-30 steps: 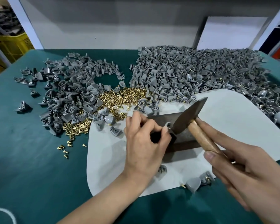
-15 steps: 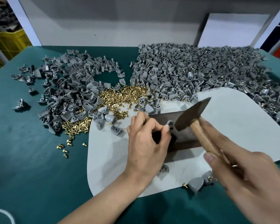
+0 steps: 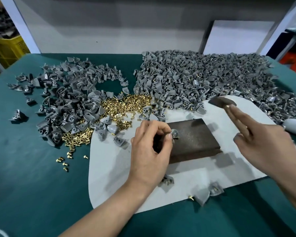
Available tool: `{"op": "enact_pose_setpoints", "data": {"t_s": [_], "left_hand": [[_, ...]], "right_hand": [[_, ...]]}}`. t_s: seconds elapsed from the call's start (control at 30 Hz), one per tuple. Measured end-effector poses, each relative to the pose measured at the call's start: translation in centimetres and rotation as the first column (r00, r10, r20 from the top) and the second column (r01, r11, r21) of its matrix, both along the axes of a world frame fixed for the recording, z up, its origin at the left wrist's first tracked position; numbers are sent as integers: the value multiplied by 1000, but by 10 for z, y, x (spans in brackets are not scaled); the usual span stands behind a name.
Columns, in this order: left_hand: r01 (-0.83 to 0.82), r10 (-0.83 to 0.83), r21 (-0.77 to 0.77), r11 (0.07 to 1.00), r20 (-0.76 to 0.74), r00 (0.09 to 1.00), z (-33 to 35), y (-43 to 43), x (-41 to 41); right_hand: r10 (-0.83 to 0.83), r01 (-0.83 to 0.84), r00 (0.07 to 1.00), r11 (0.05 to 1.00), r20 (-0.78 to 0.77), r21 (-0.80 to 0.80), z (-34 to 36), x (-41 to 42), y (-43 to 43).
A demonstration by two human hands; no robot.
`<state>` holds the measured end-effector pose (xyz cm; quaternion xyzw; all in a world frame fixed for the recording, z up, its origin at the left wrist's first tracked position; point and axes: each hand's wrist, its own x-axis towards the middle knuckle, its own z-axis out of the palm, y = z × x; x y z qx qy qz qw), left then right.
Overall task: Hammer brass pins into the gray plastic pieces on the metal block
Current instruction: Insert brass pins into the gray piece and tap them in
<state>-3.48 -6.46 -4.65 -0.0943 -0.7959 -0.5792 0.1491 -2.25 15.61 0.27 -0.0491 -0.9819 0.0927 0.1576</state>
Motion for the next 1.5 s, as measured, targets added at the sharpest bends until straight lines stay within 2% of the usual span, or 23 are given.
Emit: {"op": "enact_pose_setpoints", "data": {"t_s": [0.13, 0.2, 0.27, 0.33, 0.37, 0.43, 0.47, 0.53, 0.63, 0.77, 0.9, 0.97, 1.03, 1.13, 1.37, 1.5], "left_hand": [[7, -7, 3, 1000, -9, 1000, -1, -2, -1], [9, -9, 35, 999, 17, 1000, -1, -2, -2], [7, -9, 76, 997, 25, 1000, -1, -3, -3], [9, -10, 75, 997, 13, 1000, -1, -5, -3], [12, -12, 37, 999, 4, 1000, -1, -5, -1], [-2, -4, -123, 992, -42, 999, 0, -5, 3], [-30, 12, -217, 976, -84, 996, 0, -4, 3], [-87, 50, -304, 949, -126, 991, 0, -2, 1], [-101, 74, -229, 968, -123, 990, -2, -1, -3], [-72, 69, -56, 996, -46, 997, -2, -4, -1], [-54, 49, -62, 997, -67, 997, 0, -4, 0], [-34, 29, -56, 998, -83, 996, 0, -4, 2], [-5, -4, -69, 998, -129, 992, 3, -4, 4], [8, -27, -92, 996, -209, 978, 2, -3, 4], [108, -101, 14, 994, -253, 962, -4, -7, -2], [113, -96, 58, 992, -246, 964, -5, -7, -2]], "right_hand": [[-42, 18, 971, 994, 234, 106, -12, -9, 5], [-77, 24, 963, 979, 260, 201, -7, -10, 3], [30, -42, 996, 989, 85, 143, 4, -12, 0], [224, -225, 970, 974, -91, 5, 22, -13, -20], [328, -332, 942, 942, -65, -48, 30, -14, -34], [462, -446, 878, 885, 125, -137, 31, -15, -59], [484, -461, 851, 874, 203, -153, 27, -17, -66], [489, -468, 843, 872, 222, -143, 20, -21, -71], [500, -485, 852, 865, 155, -126, 19, -28, -69], [542, -533, 820, 840, 184, -102, 18, -29, -56], [601, -598, 797, 800, 63, -60, 10, -29, -49], [619, -616, 785, 776, -25, -138, 4, -29, -50], [655, -641, 749, 679, -99, -358, 4, -29, -55], [707, -592, 693, 443, -144, -674, 8, -33, -62], [671, -435, 721, 242, -174, -867, 11, -39, -67], [617, -388, 757, 160, -215, -908, 5, -40, -68]]}}
